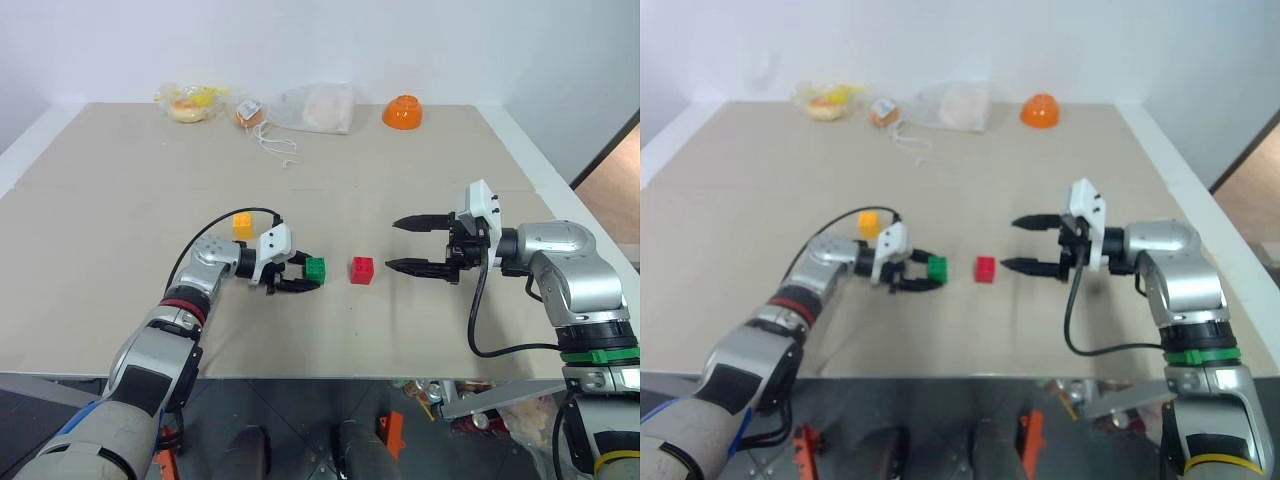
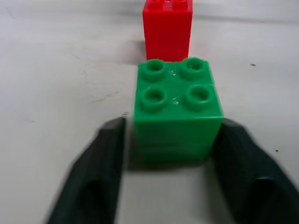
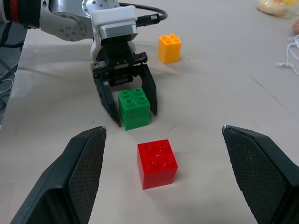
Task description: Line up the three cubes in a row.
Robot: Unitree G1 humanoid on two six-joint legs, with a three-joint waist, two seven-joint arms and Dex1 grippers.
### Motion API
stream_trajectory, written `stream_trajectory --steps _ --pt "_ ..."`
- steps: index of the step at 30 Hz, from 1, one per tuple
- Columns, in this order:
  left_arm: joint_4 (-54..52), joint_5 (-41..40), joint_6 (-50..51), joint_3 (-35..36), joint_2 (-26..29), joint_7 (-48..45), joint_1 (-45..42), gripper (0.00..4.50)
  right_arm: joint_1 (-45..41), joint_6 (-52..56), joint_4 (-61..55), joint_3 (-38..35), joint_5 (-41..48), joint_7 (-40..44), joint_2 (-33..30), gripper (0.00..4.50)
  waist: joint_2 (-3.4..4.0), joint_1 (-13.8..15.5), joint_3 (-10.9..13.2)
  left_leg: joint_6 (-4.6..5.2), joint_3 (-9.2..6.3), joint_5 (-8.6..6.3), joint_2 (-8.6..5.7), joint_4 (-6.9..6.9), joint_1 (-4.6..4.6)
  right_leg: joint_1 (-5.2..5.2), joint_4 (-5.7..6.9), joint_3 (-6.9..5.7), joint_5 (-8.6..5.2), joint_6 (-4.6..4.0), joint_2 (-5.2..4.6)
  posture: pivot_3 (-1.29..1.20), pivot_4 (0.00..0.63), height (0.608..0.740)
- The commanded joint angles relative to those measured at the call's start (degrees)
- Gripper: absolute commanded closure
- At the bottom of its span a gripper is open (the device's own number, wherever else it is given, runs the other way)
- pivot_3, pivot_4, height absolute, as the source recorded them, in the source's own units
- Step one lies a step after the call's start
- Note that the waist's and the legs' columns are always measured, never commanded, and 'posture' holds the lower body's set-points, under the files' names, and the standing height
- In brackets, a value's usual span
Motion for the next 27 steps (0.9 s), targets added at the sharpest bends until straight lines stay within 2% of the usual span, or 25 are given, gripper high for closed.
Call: stream_trajectory --steps 1,6,10,14,18,21,27 --pt "-2.7 -1.8 1.6 2.0 0.8 -1.7 0.6 0.52 -1.5 -0.6 -0.1 -0.5 0.2 0.1 -0.2 0.40 0.00 0.0 0.0 0.00 0.00 0.00 0.00 0.00 -0.01 -0.01 0.00 0.00 0.00 0.00 0.00 0.00 0.150 0.740" --pt "-9.2 -2.5 3.9 1.9 4.6 -5.4 5.2 0.52 -2.3 -0.4 0.4 -0.5 0.4 0.4 -0.2 0.40 0.00 -0.3 0.0 0.01 0.02 -0.01 0.05 -0.02 -0.01 -0.05 0.00 0.02 0.01 -0.02 0.03 0.00 0.150 0.740" --pt "-15.4 -2.6 5.6 2.2 8.7 -4.1 9.2 0.52 -2.9 -0.4 0.7 -0.6 0.6 0.7 -0.2 0.40 0.00 -0.3 0.0 0.01 0.01 -0.01 0.19 -0.02 0.04 -0.05 0.02 0.01 0.07 -0.13 0.16 0.00 0.150 0.740" --pt "-21.5 -5.0 13.8 11.0 14.7 12.5 13.8 0.52 -4.2 -0.3 1.3 -0.6 1.1 0.6 0.9 0.40 0.01 -1.1 0.0 0.02 0.08 -0.01 0.37 -0.02 0.11 -0.11 0.06 0.01 0.17 -0.29 0.26 0.00 0.150 0.740" --pt "-36.4 -5.9 20.9 13.7 17.7 18.2 24.8 0.52 -4.2 -0.4 1.2 -0.2 1.0 0.8 1.7 0.40 0.06 -1.4 0.0 0.02 0.01 0.00 0.44 -0.06 0.16 -0.09 0.11 -0.02 0.17 -0.35 0.33 0.00 0.150 0.740" --pt "-51.2 -8.7 30.3 15.8 17.9 22.6 33.4 0.52 -4.8 -0.6 1.1 0.3 0.9 0.9 2.4 0.40 0.05 -1.3 0.0 0.01 0.03 -0.01 0.40 -0.06 0.12 -0.07 0.10 -0.01 0.16 -0.32 0.11 0.00 0.150 0.740" --pt "-78.8 -17.6 51.8 18.2 12.6 34.7 45.5 0.52 -7.4 -1.5 1.2 2.2 0.1 0.4 4.9 0.40 0.04 -0.9 0.0 0.01 0.09 -0.01 0.26 -0.03 0.08 -0.07 0.06 -0.01 0.10 -0.21 -0.13 0.00 0.150 0.740"
